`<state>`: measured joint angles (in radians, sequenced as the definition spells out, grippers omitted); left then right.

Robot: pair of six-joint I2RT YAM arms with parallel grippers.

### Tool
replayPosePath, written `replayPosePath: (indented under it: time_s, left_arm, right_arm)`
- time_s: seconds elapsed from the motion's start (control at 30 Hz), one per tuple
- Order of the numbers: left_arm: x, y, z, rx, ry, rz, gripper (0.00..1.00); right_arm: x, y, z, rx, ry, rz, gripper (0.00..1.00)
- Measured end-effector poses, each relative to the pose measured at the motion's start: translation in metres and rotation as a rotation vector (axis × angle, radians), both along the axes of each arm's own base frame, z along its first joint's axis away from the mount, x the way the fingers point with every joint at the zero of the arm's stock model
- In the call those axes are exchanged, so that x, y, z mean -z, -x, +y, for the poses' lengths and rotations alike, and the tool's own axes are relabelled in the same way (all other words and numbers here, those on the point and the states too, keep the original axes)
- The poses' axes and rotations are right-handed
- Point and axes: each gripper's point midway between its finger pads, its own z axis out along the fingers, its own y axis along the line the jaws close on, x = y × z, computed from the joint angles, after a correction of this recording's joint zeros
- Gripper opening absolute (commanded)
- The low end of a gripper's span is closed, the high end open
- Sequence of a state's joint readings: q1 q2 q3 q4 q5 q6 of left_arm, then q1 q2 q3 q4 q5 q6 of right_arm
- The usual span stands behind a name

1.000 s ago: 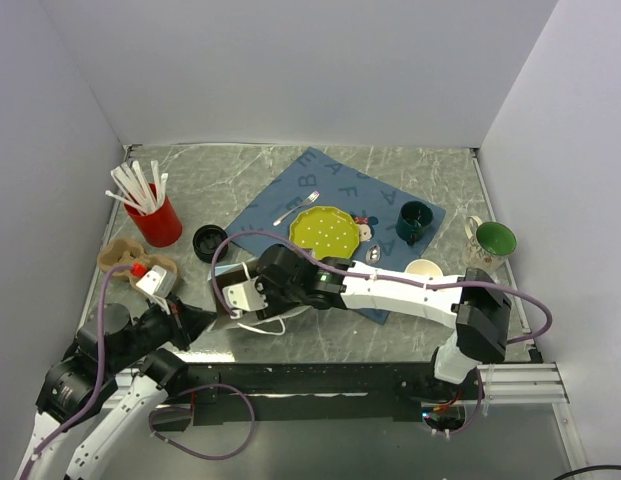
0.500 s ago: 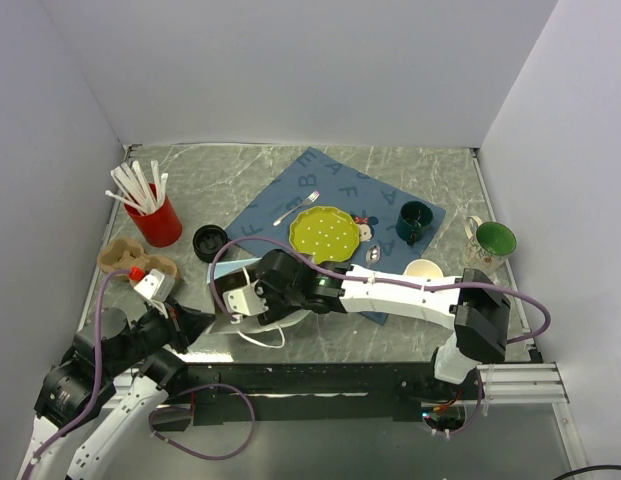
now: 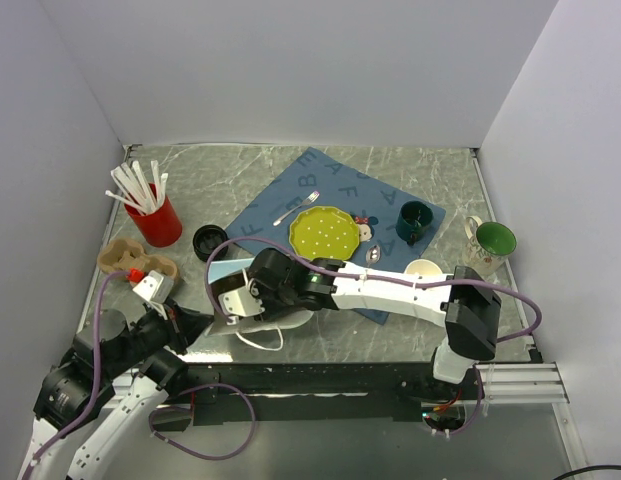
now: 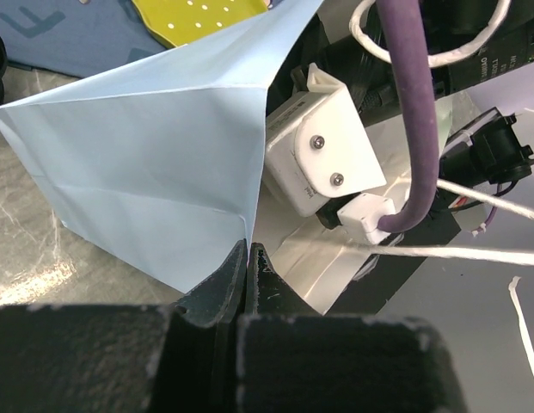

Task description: Pack the takeout coffee

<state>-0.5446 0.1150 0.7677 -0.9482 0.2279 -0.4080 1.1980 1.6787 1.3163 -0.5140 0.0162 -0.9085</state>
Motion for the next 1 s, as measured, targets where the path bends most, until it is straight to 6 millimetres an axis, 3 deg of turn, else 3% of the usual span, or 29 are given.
replayPosePath:
  time_s: [0.17,0.57,1.0]
  left_arm:
    - [0.0,0.0,0.001,-0.007,0.002,-0.006,0.01]
    - [-0.001,-0.001,0.002,-0.009,0.002,-0.008,0.01]
    - [-0.002,-0.001,0.001,-0.009,0.005,-0.013,0.01]
  right_arm:
    - [0.0,0.002,-0.001,-0.006,0.006,0.009,0.31]
    - [-0.003,0.004,-0.004,-0.018,0.012,0.012,0.0]
    - [-0.012,0.005,-0.008,-0.017,-0.016,0.018,0.0]
